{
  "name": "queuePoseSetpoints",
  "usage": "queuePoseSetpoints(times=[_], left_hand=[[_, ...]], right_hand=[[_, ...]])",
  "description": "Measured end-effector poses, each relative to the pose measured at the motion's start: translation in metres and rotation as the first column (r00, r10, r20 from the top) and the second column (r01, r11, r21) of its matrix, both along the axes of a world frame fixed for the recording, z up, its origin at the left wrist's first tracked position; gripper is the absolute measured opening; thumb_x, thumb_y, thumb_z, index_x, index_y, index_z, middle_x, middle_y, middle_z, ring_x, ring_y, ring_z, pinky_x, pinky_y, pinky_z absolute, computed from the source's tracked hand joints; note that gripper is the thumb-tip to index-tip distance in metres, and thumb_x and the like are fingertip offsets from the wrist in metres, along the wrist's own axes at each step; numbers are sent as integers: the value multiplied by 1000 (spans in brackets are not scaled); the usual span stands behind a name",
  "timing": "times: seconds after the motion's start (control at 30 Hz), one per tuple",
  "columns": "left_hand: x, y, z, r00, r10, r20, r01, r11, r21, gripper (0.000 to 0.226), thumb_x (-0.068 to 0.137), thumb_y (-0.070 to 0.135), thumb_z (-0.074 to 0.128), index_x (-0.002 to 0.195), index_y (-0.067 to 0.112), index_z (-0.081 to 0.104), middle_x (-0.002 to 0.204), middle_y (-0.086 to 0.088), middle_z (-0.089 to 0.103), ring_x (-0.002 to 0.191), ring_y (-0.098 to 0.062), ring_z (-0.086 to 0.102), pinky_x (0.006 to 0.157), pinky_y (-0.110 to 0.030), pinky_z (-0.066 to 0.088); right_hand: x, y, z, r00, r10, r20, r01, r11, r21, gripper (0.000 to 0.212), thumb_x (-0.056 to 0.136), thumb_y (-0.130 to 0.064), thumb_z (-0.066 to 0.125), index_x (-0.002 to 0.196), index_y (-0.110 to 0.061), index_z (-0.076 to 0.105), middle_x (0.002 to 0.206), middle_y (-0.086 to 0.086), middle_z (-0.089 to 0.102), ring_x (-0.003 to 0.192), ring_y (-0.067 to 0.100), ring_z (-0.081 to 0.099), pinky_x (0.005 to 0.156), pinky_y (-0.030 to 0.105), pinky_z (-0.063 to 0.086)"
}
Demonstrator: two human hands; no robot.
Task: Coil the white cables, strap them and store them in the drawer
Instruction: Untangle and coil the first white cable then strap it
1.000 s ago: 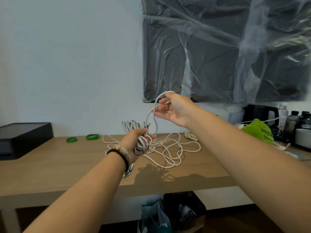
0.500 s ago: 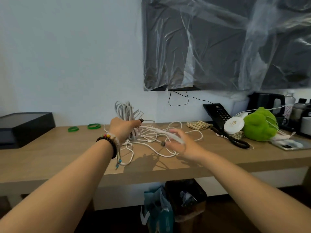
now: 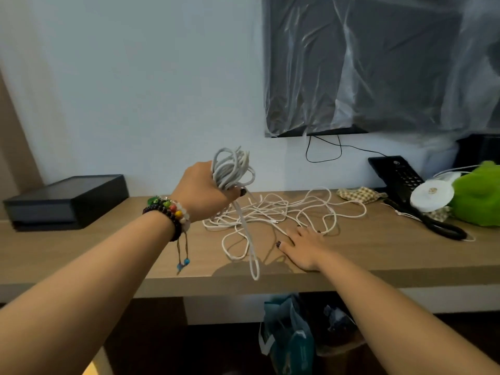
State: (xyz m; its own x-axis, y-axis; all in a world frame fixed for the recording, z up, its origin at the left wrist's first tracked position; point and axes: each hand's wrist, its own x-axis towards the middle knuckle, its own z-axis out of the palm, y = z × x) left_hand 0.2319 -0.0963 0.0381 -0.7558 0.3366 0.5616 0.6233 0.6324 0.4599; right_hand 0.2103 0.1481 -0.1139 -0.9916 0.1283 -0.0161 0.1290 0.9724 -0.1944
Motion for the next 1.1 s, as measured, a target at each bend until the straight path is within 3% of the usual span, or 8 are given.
queuePoseSetpoints(times=[0.33,0.47,0.53,0.6,0.73,0.87,1.0,1.1], left_hand=[[21,-11,8,995,-71,-71,70,998,-5,15,83,18,73,73,12,64,67,-10,65,62,-26,65,61,-45,56],[25,-13,15,992,-91,-92,94,995,32,19,82,18,75,67,18,63,63,-6,65,58,-20,65,54,-39,56],[26,-10,20,991,-113,-78,122,986,115,23,80,20,78,63,22,62,57,2,63,52,-11,62,49,-28,53],[26,-3,24,989,-132,-69,142,972,187,22,78,19,79,64,16,62,60,-1,64,54,-12,62,50,-29,54],[27,18,20,981,-195,2,183,926,331,22,78,15,80,74,-1,65,66,-13,64,55,-15,61,53,-31,55],[31,41,6,931,-298,210,205,904,374,17,78,14,79,73,5,65,54,2,64,46,-9,58,42,-21,45],[33,53,-10,872,-348,343,258,924,283,15,79,5,75,67,5,65,49,2,63,43,-8,57,43,-19,44],[30,60,-20,864,-340,372,250,930,271,18,79,6,75,64,8,65,53,0,65,48,-12,60,50,-25,50]], right_hand=[[-45,3,2,997,-37,-62,35,999,-27,71,96,-61,27,155,-25,11,163,3,7,149,27,4,119,48,4],[-31,-2,0,926,-73,-369,1,981,-192,62,98,-43,43,152,-21,24,159,4,21,145,25,20,117,40,15],[-19,-2,0,857,-80,-510,-77,957,-279,51,97,-34,47,145,-21,38,152,4,35,139,28,33,114,43,28],[-5,-1,4,829,-39,-557,-173,931,-322,43,96,-27,51,138,-20,48,144,4,43,133,26,41,108,45,37],[29,7,26,742,15,-671,-277,917,-286,28,94,-19,55,122,-19,60,124,0,56,116,17,51,100,36,41],[67,22,64,653,-55,-755,-312,889,-335,27,95,-27,47,94,-15,72,96,0,68,91,16,61,82,32,46],[107,37,85,707,-53,-705,-345,844,-410,50,101,-30,40,62,-18,69,64,-1,68,61,10,63,67,28,47],[122,44,89,915,-10,-403,-214,835,-507,49,104,-33,33,83,-11,71,73,6,68,57,14,64,65,30,49]])
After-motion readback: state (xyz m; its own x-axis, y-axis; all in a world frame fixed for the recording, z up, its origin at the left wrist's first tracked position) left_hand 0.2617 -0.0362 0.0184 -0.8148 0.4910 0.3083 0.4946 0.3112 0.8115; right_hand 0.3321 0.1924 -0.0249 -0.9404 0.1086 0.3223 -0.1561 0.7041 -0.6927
